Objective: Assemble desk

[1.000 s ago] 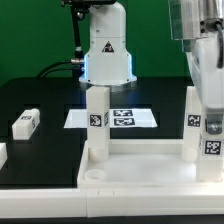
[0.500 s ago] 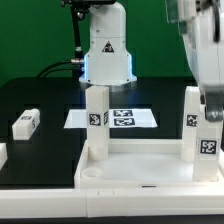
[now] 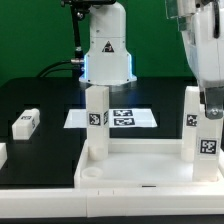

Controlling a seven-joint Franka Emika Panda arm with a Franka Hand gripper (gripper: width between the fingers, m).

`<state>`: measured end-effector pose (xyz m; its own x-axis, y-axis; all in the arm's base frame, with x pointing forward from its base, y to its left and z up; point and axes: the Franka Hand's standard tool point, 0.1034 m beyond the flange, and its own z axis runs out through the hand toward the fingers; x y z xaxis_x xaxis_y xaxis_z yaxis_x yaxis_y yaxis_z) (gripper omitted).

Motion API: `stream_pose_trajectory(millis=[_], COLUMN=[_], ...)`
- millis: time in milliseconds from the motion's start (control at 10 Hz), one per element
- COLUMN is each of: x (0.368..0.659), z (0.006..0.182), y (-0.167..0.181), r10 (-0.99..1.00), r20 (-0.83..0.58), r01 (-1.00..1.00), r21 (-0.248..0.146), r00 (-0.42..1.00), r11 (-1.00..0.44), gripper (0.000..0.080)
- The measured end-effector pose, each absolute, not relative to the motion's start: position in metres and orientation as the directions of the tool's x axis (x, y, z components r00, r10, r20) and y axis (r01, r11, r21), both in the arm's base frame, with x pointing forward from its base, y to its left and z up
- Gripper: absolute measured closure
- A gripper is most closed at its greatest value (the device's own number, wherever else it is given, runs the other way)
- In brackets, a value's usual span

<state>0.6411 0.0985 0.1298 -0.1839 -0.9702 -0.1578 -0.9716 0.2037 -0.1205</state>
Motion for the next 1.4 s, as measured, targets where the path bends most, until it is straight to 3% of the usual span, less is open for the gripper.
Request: stream_pose_trajectory(millis=[100, 400, 500, 900, 1000, 1200, 1400], x=[0.641, 0.627, 0.624, 0.621, 0.607, 0.569, 0.556], z=[0.135, 0.174, 0.175, 0.171, 0.170, 0.175, 0.180], y=[0.092, 0.059, 0.056, 0.054, 0.043, -0.003, -0.046], r10=[-0.982, -0.981, -0.975, -0.883, -0.821, -0.652, -0.471], r20=[-0.153, -0.125, -0.113, -0.037, 0.001, 0.051, 0.109], r01=[-0.981, -0.970, -0.962, -0.861, -0.795, -0.626, -0.443], r21=[-0.138, -0.212, -0.219, -0.243, -0.248, -0.233, -0.211], r00=[-0.114, 0.147, 0.191, 0.468, 0.571, 0.756, 0.875], r11=[0.136, -0.118, -0.163, -0.446, -0.553, -0.744, -0.871], gripper=[0.0150, 0.0150, 0.0150, 0.0150, 0.0150, 0.0150, 0.0150])
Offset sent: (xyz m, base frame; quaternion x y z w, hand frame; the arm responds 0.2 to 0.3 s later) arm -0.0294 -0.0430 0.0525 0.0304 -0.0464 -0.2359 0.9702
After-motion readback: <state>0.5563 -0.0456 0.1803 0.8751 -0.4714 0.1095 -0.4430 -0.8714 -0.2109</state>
